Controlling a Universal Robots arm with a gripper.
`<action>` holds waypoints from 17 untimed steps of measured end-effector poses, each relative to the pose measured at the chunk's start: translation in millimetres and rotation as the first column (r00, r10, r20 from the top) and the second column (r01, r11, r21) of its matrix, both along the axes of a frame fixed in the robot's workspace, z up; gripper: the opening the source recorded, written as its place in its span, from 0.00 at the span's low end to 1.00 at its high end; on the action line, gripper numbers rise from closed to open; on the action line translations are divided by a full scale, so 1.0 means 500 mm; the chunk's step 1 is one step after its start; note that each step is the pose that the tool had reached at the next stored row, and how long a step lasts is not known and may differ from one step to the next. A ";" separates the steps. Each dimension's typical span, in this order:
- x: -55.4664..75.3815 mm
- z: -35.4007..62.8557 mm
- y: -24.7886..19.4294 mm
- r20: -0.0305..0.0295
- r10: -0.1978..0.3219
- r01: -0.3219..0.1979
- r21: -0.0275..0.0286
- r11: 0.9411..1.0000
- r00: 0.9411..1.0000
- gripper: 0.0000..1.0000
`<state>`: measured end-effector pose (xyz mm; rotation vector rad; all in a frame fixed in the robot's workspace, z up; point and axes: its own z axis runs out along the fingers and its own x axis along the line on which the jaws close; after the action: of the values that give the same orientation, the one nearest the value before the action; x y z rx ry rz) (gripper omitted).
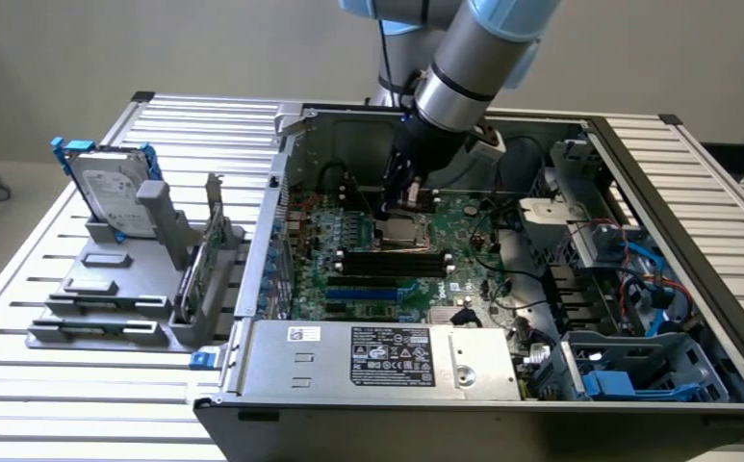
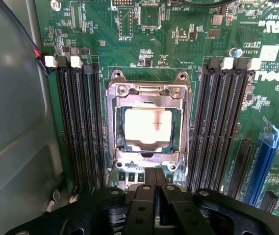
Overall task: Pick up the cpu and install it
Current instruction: 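Close the cpu cover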
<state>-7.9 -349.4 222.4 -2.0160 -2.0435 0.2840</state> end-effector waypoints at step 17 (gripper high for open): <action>-0.008 -0.029 0.0031 -0.001 0.000 0.000 0.040 0.999 1.000 0.11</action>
<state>-11.9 -347.8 207.8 -1.9921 -2.0322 0.2429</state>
